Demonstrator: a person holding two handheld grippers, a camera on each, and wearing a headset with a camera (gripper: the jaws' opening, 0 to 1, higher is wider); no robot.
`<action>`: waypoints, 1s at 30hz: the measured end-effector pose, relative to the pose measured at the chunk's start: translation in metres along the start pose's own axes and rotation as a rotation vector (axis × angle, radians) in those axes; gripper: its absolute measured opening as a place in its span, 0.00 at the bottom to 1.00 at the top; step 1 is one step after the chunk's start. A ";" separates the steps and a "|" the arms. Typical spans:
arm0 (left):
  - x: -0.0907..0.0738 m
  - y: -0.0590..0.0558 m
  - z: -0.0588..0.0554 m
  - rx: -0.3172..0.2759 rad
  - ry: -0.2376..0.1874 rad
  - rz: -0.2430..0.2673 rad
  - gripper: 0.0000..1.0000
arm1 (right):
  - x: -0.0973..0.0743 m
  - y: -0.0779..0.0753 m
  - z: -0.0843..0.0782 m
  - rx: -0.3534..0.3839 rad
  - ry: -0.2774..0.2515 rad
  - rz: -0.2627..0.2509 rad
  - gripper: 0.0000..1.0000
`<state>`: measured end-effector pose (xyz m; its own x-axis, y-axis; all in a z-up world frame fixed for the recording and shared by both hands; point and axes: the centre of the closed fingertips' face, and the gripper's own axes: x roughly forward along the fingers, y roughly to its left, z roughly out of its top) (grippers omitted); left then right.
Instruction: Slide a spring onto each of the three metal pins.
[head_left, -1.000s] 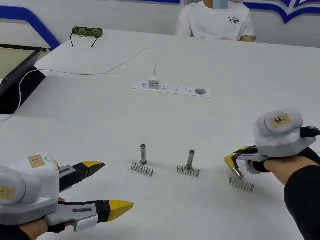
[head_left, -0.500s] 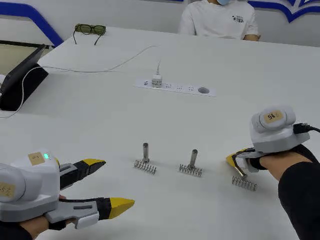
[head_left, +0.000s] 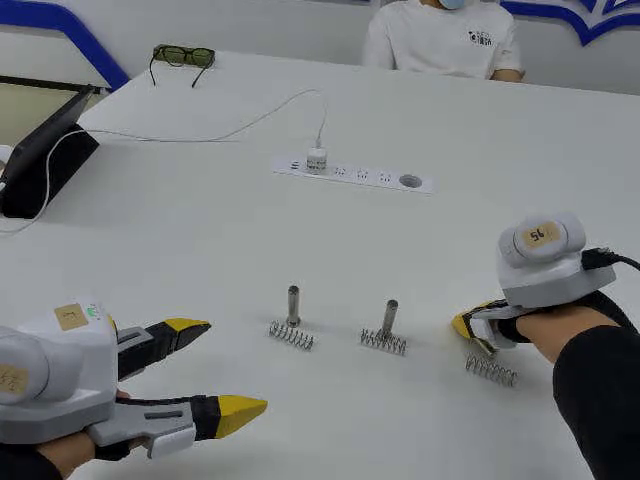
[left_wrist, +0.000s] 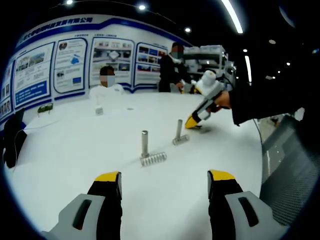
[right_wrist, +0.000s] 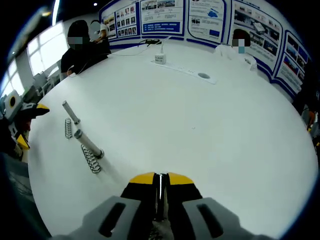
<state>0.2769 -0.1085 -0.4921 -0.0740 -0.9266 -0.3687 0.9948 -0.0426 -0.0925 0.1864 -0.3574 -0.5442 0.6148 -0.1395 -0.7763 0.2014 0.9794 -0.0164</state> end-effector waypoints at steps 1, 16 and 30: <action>0.000 0.000 0.000 -0.001 -0.001 0.000 0.71 | 0.000 0.001 0.000 -0.010 -0.001 -0.002 0.10; 0.000 0.001 -0.001 -0.006 0.000 0.002 0.71 | -0.003 0.002 -0.002 -0.037 0.022 -0.001 0.10; -0.001 0.002 0.001 0.001 0.000 0.004 0.70 | -0.006 -0.001 0.003 0.015 -0.018 0.014 0.09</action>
<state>0.2791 -0.1076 -0.4913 -0.0703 -0.9268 -0.3689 0.9951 -0.0396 -0.0901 0.1848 -0.3577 -0.5374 0.6313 -0.1290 -0.7648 0.2044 0.9789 0.0036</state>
